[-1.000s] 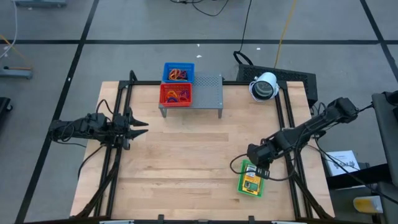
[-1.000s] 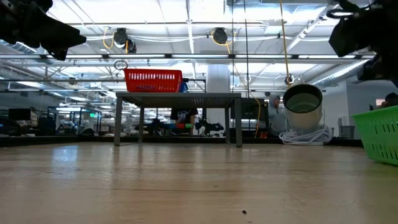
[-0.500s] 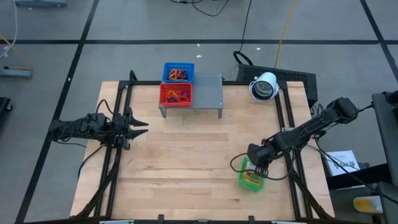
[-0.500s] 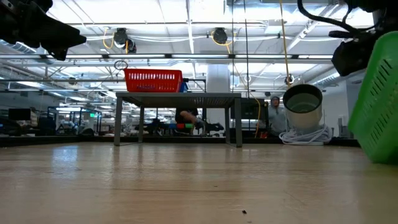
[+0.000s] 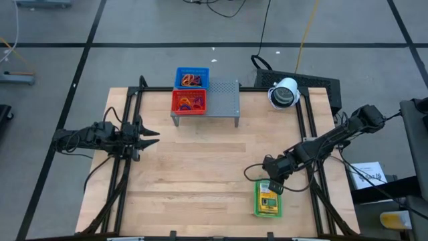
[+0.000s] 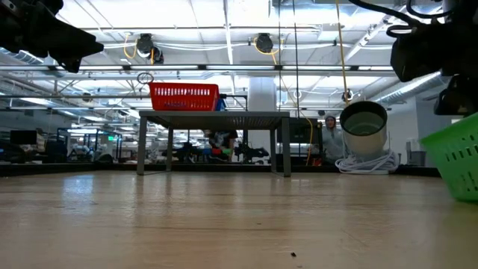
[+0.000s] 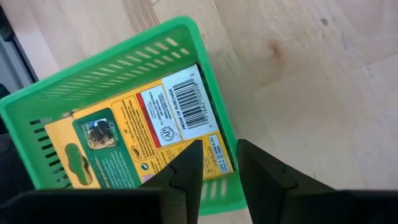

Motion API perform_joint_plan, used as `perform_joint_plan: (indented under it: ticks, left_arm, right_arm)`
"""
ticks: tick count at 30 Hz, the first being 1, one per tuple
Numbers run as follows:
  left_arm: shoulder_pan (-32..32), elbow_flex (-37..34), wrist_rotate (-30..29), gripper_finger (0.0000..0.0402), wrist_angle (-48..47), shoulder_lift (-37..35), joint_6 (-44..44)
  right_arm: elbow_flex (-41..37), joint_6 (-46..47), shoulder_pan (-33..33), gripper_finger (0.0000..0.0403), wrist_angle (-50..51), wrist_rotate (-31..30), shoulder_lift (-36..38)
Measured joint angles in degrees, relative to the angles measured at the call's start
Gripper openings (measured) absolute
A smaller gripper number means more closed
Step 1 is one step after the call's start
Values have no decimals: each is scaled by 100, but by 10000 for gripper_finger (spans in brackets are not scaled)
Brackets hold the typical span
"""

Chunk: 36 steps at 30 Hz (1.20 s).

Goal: Pick & Place Office Desk Supplies
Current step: Put the green bin on the shelf

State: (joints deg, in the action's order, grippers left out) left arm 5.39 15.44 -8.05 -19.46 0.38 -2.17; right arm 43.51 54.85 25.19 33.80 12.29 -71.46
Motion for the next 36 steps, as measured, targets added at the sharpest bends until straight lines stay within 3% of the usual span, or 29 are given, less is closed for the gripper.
perform_joint_plan:
  ticks: [19,30,36]
  left_arm:
    - [0,0,0,129,0,0,0]
    - [0,0,0,129,0,0,0]
    - [0,0,0,129,0,0,0]
  right_arm:
    - [203,-191,2,94,289,-22,408]
    - [208,-984,4,205,246,-30,208]
    - [210,-1540,70,226,243,-48,-50]
